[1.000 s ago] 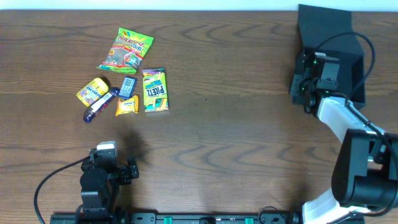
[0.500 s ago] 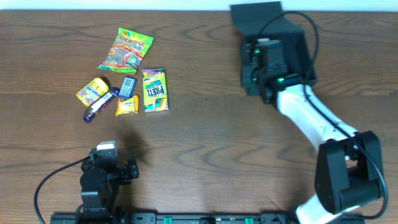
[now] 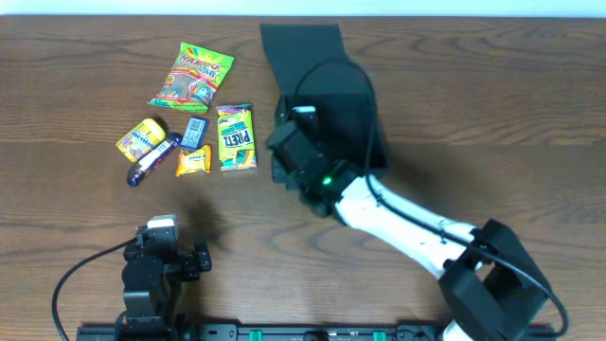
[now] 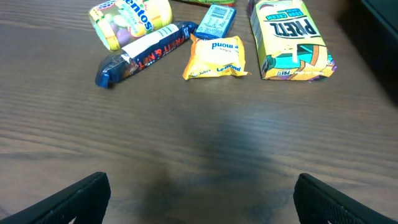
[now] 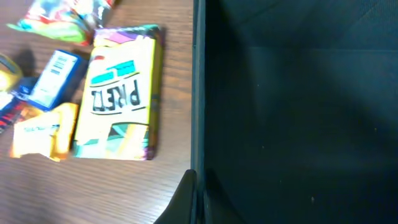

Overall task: Pack container
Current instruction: 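Push the black box left toward the snacks with the right gripper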

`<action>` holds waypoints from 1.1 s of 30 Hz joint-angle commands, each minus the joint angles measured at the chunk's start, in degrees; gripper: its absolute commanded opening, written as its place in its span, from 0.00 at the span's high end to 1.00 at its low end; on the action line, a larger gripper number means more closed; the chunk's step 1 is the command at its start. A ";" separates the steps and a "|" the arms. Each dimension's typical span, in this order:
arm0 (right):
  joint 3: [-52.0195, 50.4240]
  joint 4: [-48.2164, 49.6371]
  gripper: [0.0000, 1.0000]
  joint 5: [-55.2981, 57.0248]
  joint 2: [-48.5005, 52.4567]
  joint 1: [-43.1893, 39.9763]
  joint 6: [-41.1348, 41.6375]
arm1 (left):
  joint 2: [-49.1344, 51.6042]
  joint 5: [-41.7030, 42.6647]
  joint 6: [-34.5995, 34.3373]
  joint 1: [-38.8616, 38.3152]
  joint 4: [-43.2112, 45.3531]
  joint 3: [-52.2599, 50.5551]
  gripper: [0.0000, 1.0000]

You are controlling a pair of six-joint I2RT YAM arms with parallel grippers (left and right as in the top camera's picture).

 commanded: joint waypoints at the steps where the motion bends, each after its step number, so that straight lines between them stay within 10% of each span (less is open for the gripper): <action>1: 1.40 1.62 0.98 9.92 0.85 2.38 6.19 | -0.33 -1.25 0.33 0.13 -0.20 -0.42 0.05; 10: 1.49 4.70 0.97 10.08 3.52 2.86 8.11 | -0.33 -1.22 0.35 0.13 -0.20 -0.42 0.05; 12: 1.49 5.49 0.53 9.66 3.52 2.89 6.21 | -0.33 -1.22 0.33 0.13 -0.20 -0.42 0.05; 13: 1.51 5.95 0.13 9.35 3.50 2.91 4.61 | -0.33 -1.25 0.33 0.13 -0.20 -0.42 0.05; 14: 1.64 6.34 0.01 9.14 3.48 2.95 2.95 | -0.33 -1.22 0.33 0.13 -0.20 -0.42 0.05; 33: 4.94 -15.23 0.01 8.90 -17.57 -9.57 -10.54 | -0.33 -1.22 0.35 0.13 -0.20 -0.42 0.05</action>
